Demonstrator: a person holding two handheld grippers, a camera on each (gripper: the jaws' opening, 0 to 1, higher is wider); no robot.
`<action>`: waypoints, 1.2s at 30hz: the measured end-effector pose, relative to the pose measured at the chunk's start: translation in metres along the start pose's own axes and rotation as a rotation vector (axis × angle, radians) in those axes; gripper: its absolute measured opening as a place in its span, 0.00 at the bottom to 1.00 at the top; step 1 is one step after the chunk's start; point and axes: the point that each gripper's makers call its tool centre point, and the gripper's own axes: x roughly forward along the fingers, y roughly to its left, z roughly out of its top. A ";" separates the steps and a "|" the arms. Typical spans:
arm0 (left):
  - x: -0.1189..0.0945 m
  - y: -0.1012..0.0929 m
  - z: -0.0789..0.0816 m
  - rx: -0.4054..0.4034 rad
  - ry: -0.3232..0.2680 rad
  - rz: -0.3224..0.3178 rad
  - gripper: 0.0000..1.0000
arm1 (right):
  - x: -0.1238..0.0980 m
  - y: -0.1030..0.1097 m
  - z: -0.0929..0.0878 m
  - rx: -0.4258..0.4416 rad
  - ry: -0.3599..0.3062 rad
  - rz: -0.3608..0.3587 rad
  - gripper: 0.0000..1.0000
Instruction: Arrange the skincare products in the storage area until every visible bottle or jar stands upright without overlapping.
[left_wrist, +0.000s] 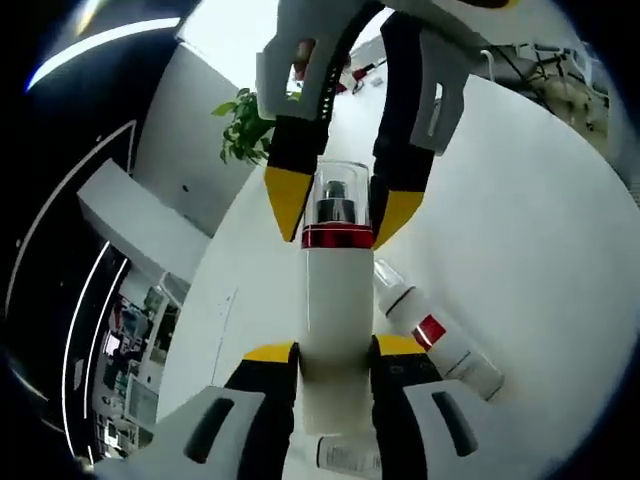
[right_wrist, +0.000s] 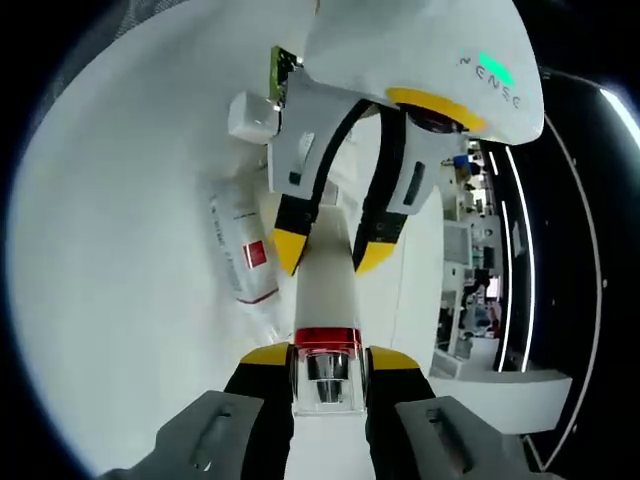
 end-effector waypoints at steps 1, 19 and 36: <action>0.001 0.000 0.000 0.001 0.000 -0.001 0.31 | 0.000 0.000 0.000 0.002 0.000 0.001 0.17; 0.010 -0.003 -0.001 -0.051 -0.007 -0.016 0.25 | 0.000 0.001 0.000 0.021 0.000 0.010 0.17; 0.014 -0.012 -0.006 0.066 0.025 -0.042 0.35 | -0.001 0.003 0.001 0.032 0.003 0.020 0.17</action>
